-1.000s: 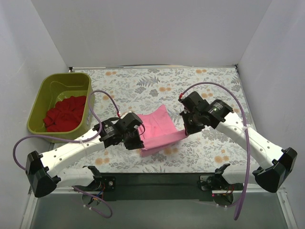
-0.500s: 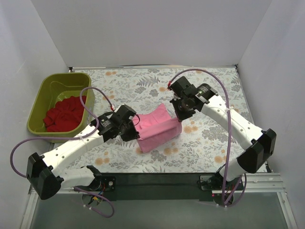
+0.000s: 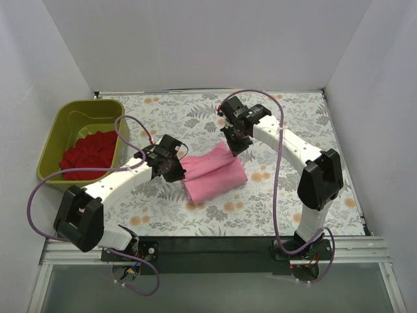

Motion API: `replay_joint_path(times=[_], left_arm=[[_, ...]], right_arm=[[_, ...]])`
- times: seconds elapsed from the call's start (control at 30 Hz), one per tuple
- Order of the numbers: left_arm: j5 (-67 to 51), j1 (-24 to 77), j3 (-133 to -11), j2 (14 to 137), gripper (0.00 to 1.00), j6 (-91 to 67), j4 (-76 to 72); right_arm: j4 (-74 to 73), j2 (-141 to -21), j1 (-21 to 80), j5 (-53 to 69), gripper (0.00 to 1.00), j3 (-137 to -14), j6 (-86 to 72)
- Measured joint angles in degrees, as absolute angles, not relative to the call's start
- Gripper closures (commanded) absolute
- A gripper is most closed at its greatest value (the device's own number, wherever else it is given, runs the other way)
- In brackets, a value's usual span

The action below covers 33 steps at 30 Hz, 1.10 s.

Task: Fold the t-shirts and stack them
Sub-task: Fold the tshirt

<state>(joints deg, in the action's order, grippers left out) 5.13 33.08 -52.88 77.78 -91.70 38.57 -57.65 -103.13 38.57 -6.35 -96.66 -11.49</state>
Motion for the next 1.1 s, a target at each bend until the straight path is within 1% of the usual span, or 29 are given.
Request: replay_joint_path(times=[0.2, 0.37, 0.53, 0.6, 0.67, 0.73, 0.87, 0.9, 1.03, 1.1], left_arm=[[5.0, 30.5, -52.9, 84.0, 1.00, -88.8, 34.5], [5.0, 28.6, -52.2, 86.3, 0.96, -87.4, 31.4], [5.0, 28.1, -52.1, 89.0, 0.96, -85.8, 29.1], [5.0, 28.1, -52.1, 90.0, 0.93, -85.3, 28.3], [5.0, 28.1, -52.2, 90.6, 0.87, -84.9, 27.9], [5.0, 28.1, -52.2, 90.7, 0.84, -84.6, 27.7], [5.4, 28.0, -52.3, 90.6, 0.86, -83.9, 27.3], [5.4, 28.0, -52.3, 90.5, 0.88, -83.8, 27.2], [5.4, 28.0, -52.7, 90.1, 0.91, -83.4, 27.0], [5.4, 28.0, -52.9, 89.5, 0.91, -83.2, 27.0]], right_arm=[[-54.0, -108.4, 36.7, -4.4, 0.99, -97.0, -10.3], [-51.0, -112.3, 35.6, -3.0, 0.99, -97.2, -9.8], [-48.8, -114.7, 34.7, -2.0, 0.99, -97.2, -9.9], [-48.0, -115.0, 34.3, -1.7, 0.99, -97.2, -10.0], [-47.2, -115.0, 34.0, -1.3, 0.99, -97.1, -10.2], [-46.3, -115.0, 33.8, -1.3, 0.99, -96.7, -10.3], [-44.9, -114.9, 33.4, -1.3, 0.99, -95.5, -10.8], [-44.5, -114.9, 33.3, -1.3, 0.99, -95.0, -11.1], [-43.8, -114.7, 32.9, -1.4, 0.99, -94.1, -11.9], [-43.3, -114.1, 32.7, -1.5, 0.99, -93.4, -12.1]])
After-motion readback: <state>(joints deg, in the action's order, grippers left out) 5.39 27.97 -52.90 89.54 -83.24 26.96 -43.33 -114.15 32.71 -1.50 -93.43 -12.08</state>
